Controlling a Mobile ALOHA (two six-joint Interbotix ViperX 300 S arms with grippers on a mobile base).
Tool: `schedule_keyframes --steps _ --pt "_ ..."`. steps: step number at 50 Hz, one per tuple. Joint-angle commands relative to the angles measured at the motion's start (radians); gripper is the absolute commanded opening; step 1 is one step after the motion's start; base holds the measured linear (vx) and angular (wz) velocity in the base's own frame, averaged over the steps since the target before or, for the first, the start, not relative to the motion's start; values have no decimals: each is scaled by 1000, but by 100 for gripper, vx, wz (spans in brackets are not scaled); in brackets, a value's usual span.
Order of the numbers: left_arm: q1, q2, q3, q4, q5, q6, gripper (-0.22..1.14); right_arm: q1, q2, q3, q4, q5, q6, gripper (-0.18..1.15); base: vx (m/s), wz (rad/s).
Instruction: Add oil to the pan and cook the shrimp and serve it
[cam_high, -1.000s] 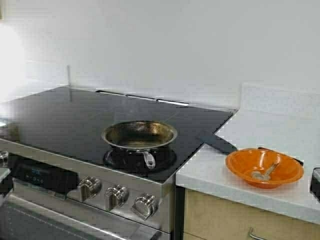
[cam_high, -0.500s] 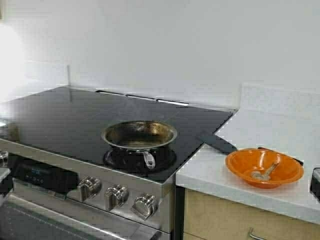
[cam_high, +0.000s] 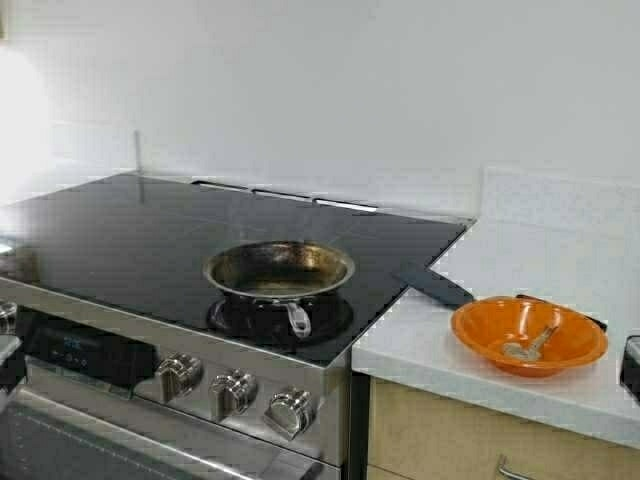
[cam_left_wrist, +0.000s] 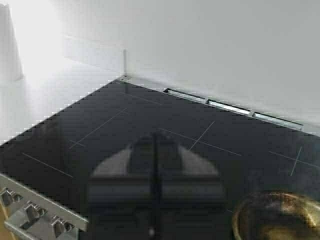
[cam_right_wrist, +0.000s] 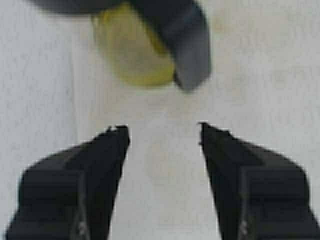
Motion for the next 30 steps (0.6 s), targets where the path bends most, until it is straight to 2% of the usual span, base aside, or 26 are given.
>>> schedule_keyframes --steps 1,7,12,24,27,30 --pt "2 5 -8 -2 -3 -8 3 -3 -101 71 3 -6 2 83 0 0" --pt "2 5 -8 -2 3 -8 3 0 -167 150 2 -8 -3 82 0 0" --pt "2 5 -8 -2 15 -9 3 5 -241 206 -3 -3 -6 72 0 0" --pt "2 14 -25 -2 64 -14 3 51 -423 301 -20 35 -14 10 0 0" --pt "2 12 -35 -2 87 -20 3 80 -482 325 -37 29 -23 1 0 0" --pt "2 12 -43 -2 103 -25 3 120 -551 344 -80 12 -35 3 0 0"
